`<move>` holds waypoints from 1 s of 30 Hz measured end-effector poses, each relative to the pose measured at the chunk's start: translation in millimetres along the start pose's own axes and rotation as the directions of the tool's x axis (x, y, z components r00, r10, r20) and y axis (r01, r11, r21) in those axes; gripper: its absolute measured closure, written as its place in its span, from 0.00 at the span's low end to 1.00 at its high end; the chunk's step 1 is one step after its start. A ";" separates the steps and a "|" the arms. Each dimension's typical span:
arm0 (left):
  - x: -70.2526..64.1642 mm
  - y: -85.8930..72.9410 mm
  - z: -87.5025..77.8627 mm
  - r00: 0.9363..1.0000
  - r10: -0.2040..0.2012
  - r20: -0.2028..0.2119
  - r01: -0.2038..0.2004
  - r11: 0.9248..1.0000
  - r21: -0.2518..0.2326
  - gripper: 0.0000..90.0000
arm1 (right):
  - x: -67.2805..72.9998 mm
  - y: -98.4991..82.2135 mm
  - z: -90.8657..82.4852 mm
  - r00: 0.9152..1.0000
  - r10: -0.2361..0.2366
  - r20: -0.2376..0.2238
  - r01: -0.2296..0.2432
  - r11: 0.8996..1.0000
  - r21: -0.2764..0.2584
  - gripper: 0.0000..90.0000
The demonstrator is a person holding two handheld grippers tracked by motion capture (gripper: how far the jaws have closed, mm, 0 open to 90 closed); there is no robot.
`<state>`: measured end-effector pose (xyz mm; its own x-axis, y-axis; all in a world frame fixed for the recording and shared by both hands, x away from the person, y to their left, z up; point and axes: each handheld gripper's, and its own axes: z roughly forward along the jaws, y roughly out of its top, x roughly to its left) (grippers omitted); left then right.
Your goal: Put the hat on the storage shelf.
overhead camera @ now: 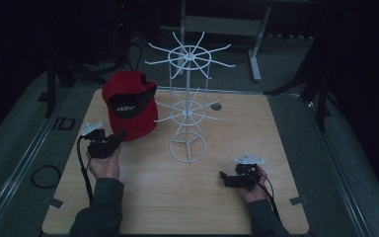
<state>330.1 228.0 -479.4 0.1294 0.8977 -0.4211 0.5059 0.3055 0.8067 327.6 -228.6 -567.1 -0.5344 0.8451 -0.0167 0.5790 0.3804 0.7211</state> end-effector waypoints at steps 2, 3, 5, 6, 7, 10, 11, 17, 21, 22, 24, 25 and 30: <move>-0.3 1.2 -1.0 1.000 -0.002 0.000 0.002 1.000 -0.004 0.95 | 0.0 0.0 0.0 1.000 0.001 0.000 -0.001 1.000 0.000 0.14; -0.2 1.9 -1.4 1.000 -0.001 -0.001 0.001 1.000 -0.006 0.95 | 0.1 0.0 0.0 1.000 0.001 0.000 -0.001 1.000 0.000 0.14; -0.4 3.0 -2.4 1.000 0.000 -0.001 0.000 1.000 -0.009 0.95 | 0.1 0.0 -0.1 1.000 0.002 0.000 -0.002 1.000 0.001 0.14; -0.5 3.5 -2.9 1.000 0.001 -0.001 -0.001 1.000 -0.011 0.95 | 0.1 0.0 0.0 1.000 0.002 -0.001 -0.002 1.000 0.001 0.14; -0.6 4.1 -3.4 1.000 0.001 0.000 -0.001 1.000 -0.012 0.95 | 0.1 0.0 -0.1 1.000 0.002 -0.001 -0.002 1.000 0.001 0.14; -1.1 5.8 -5.0 1.000 0.004 -0.002 -0.004 1.000 -0.018 0.95 | 0.1 0.0 0.0 1.000 0.002 -0.001 -0.002 1.000 0.000 0.14; -1.1 6.3 -5.4 1.000 0.004 -0.003 -0.004 1.000 -0.020 0.95 | 0.1 0.0 0.0 1.000 0.002 -0.001 -0.002 1.000 0.000 0.14; -1.5 9.1 -7.7 1.000 0.004 -0.004 -0.004 1.000 -0.029 0.95 | 0.1 0.0 0.0 1.000 0.001 -0.001 -0.001 1.000 0.000 0.14; -1.3 12.2 -9.1 1.000 0.002 0.000 -0.002 0.999 -0.032 0.95 | 0.1 0.0 0.0 1.000 0.001 -0.001 -0.001 1.000 0.000 0.14; -1.4 13.2 -9.5 1.000 0.002 0.000 -0.002 0.999 -0.034 0.95 | 0.1 0.0 0.0 1.000 0.002 -0.001 -0.002 1.000 0.000 0.14; -1.9 15.0 -10.3 1.000 0.004 0.001 -0.004 0.999 -0.036 0.95 | 0.2 0.1 0.0 1.000 0.003 -0.001 -0.003 1.000 0.000 0.14; -2.1 15.8 -10.8 1.000 0.007 0.001 -0.007 0.999 -0.038 0.95 | 0.3 0.1 0.0 1.000 0.004 -0.001 -0.004 1.000 0.000 0.14; -4.1 19.7 -12.6 1.000 0.008 0.001 -0.008 0.999 -0.046 0.95 | 0.2 0.1 0.0 1.000 0.003 -0.001 -0.003 1.000 0.000 0.14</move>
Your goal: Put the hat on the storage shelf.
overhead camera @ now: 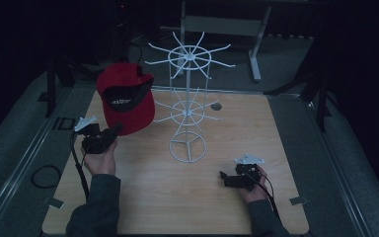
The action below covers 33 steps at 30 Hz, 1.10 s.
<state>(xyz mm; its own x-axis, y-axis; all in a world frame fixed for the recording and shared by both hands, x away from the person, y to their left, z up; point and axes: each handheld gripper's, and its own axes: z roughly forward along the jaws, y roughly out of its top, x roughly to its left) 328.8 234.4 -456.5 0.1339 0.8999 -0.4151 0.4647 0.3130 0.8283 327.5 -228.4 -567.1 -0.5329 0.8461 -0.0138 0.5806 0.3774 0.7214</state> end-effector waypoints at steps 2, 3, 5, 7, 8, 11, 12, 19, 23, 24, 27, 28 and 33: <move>-0.1 0.8 -0.3 1.000 0.004 0.001 -0.004 1.000 -0.002 0.95 | 0.0 0.0 0.0 1.000 0.000 0.000 0.000 1.000 0.000 0.14; -0.1 0.8 -0.3 1.000 0.004 0.001 -0.004 1.000 -0.002 0.95 | 0.0 0.0 0.0 1.000 0.000 0.000 0.000 1.000 0.000 0.14; -1.5 4.6 -1.5 1.000 0.003 0.001 -0.003 1.000 -0.014 0.95 | 0.0 0.0 0.0 1.000 0.001 0.000 -0.001 1.000 0.000 0.14; -1.9 6.5 -2.2 1.000 0.004 0.001 -0.004 1.000 -0.018 0.95 | 0.0 0.0 0.0 1.000 0.000 0.000 0.000 1.000 0.000 0.14; -1.9 6.5 -2.2 1.000 0.004 0.001 -0.004 1.000 -0.018 0.95 | 0.0 0.0 0.0 1.000 0.000 0.000 0.000 1.000 0.000 0.14; -2.3 10.2 -3.8 1.000 0.006 0.002 -0.006 1.000 -0.025 0.95 | -0.1 0.0 0.0 1.000 -0.001 0.000 0.001 1.000 -0.001 0.14; -2.3 10.2 -3.8 1.000 0.006 0.002 -0.006 1.000 -0.025 0.95 | -0.1 0.0 0.0 1.000 -0.001 0.000 0.001 1.000 -0.001 0.14; -3.7 17.4 -7.0 1.000 0.007 0.007 -0.006 0.999 -0.044 0.95 | -0.1 0.0 0.0 1.000 -0.001 0.000 0.001 1.000 -0.001 0.14; -5.0 20.9 -8.8 1.000 0.007 0.009 -0.007 0.999 -0.052 0.95 | -0.1 0.0 0.0 1.000 -0.001 0.000 0.001 1.000 -0.001 0.14; -5.0 20.9 -8.8 1.000 0.007 0.009 -0.007 0.999 -0.052 0.95 | -0.1 0.0 0.0 1.000 -0.001 0.000 0.001 1.000 -0.001 0.14; -6.5 23.7 -10.5 1.000 0.010 0.013 -0.009 0.998 -0.059 0.95 | -0.2 0.0 0.0 1.000 -0.002 -0.001 0.002 1.000 0.000 0.14; -6.9 24.6 -11.0 1.000 0.012 0.014 -0.011 0.998 -0.060 0.95 | -0.1 0.0 0.0 1.000 -0.001 0.000 0.001 1.000 0.000 0.14; -9.1 28.3 -12.8 1.000 0.017 0.018 -0.016 0.998 -0.068 0.95 | -0.1 0.0 0.0 1.000 -0.001 0.000 0.001 1.000 0.000 0.14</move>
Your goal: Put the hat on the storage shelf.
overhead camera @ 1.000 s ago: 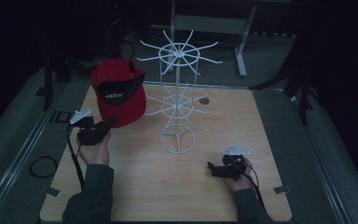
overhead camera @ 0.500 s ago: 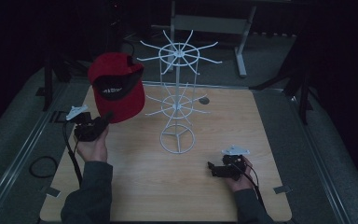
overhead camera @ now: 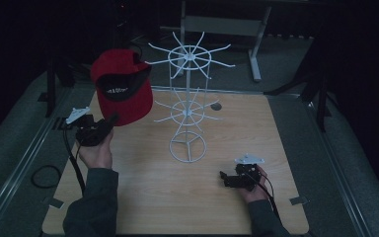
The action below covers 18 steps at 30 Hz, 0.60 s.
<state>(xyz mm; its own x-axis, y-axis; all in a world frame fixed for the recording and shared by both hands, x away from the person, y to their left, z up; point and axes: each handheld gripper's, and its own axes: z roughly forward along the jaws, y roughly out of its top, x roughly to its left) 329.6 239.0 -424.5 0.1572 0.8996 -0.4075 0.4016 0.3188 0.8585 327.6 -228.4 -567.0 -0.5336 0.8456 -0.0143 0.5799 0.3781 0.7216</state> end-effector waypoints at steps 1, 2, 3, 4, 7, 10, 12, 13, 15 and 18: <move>0.0 0.0 0.0 1.000 0.000 0.000 0.000 1.000 0.000 0.95 | 0.0 0.0 0.0 1.000 0.000 0.000 0.000 1.000 0.000 0.14; -0.3 0.5 -0.2 1.000 0.000 0.000 0.000 1.000 -0.004 0.95 | -0.1 0.0 0.0 1.000 -0.002 0.000 0.002 1.000 0.000 0.14; -0.8 1.1 -0.6 1.000 0.000 0.000 0.000 1.000 -0.006 0.95 | -0.1 0.0 0.0 1.000 -0.002 0.000 0.002 1.000 0.000 0.14; -1.4 2.0 -1.1 1.000 0.001 0.001 -0.001 1.000 -0.008 0.95 | -0.1 0.0 0.0 1.000 -0.002 0.000 0.002 1.000 0.000 0.14; -2.5 3.5 -2.0 1.000 0.003 0.003 -0.003 1.000 -0.012 0.95 | -0.1 0.0 0.0 1.000 -0.002 0.000 0.002 1.000 0.000 0.14; -3.6 5.5 -2.8 1.000 0.007 0.007 -0.006 1.000 -0.015 0.95 | -0.2 0.0 -0.1 1.000 -0.002 -0.001 0.002 1.000 0.000 0.14; -4.4 6.6 -3.3 1.000 0.006 0.010 -0.006 1.000 -0.017 0.95 | -0.2 0.0 -0.1 1.000 -0.002 0.000 0.002 1.000 0.001 0.14; -4.8 7.1 -3.6 1.000 0.006 0.012 -0.006 1.000 -0.019 0.95 | -0.2 0.0 -0.1 1.000 -0.002 0.000 0.002 1.000 0.001 0.14; -5.7 8.0 -4.4 1.000 0.009 0.013 -0.009 1.000 -0.022 0.95 | -0.2 0.0 -0.1 1.000 -0.003 -0.001 0.003 1.000 0.001 0.14; -7.4 9.0 -5.4 1.000 0.010 0.017 -0.010 1.000 -0.025 0.95 | -0.2 0.0 -0.1 1.000 -0.002 0.000 0.002 1.000 0.001 0.14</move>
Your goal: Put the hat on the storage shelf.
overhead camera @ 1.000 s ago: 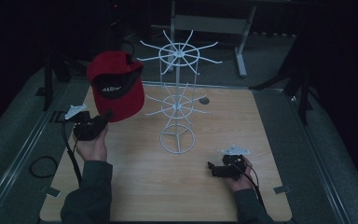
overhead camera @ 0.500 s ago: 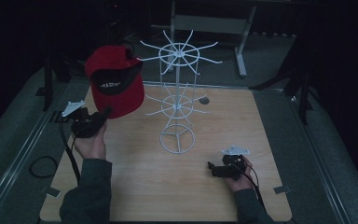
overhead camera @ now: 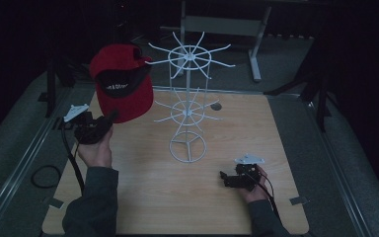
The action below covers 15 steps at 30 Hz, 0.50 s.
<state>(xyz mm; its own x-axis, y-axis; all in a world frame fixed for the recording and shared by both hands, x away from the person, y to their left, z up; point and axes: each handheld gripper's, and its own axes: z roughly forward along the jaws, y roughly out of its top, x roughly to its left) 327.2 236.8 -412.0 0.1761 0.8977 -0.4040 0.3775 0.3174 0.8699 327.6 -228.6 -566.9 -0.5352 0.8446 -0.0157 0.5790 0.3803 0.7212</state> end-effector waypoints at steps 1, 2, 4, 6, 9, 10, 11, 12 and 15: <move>-0.5 0.3 -0.3 1.000 0.003 0.002 -0.003 1.000 -0.001 0.95 | 0.1 0.0 0.0 1.000 0.001 0.000 -0.001 1.000 0.000 0.14; -1.1 0.6 -0.6 1.000 0.003 0.003 -0.003 1.000 -0.003 0.95 | 0.0 0.0 0.0 1.000 0.000 0.000 0.000 1.000 0.000 0.14; -2.3 1.3 -1.5 1.000 0.005 0.008 -0.005 1.000 -0.005 0.95 | 0.0 0.0 0.0 1.000 0.000 0.000 0.000 1.000 0.000 0.14; -3.4 2.4 -2.6 1.000 0.008 0.013 -0.007 1.000 -0.010 0.95 | 0.0 0.0 0.0 1.000 0.001 0.001 -0.001 1.000 0.000 0.14; -4.9 4.5 -4.8 1.000 0.012 0.019 -0.012 1.000 -0.015 0.95 | 0.0 0.0 0.0 1.000 0.001 0.001 -0.001 1.000 0.000 0.14; -5.3 5.2 -5.3 1.000 0.012 0.020 -0.012 1.000 -0.019 0.95 | 0.0 0.0 0.0 1.000 0.001 0.001 -0.001 1.000 0.000 0.14; -5.7 6.0 -5.8 1.000 0.013 0.022 -0.013 1.000 -0.021 0.95 | 0.0 0.0 0.0 1.000 0.001 0.001 -0.001 1.000 0.000 0.14; -6.3 6.8 -6.4 1.000 0.014 0.023 -0.013 1.000 -0.023 0.95 | 0.0 0.0 0.0 1.000 0.001 0.001 -0.001 1.000 0.000 0.14; -8.0 8.8 -7.9 0.999 0.018 0.027 -0.017 0.999 -0.029 0.95 | 0.0 0.0 0.0 1.000 0.001 0.001 -0.001 1.000 0.001 0.14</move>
<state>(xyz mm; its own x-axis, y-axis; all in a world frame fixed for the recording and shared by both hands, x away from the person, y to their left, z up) 321.9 234.8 -398.9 0.2074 0.8948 -0.3955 0.3476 0.3105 0.8848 327.6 -228.6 -566.9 -0.5345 0.8450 -0.0157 0.5797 0.3801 0.7207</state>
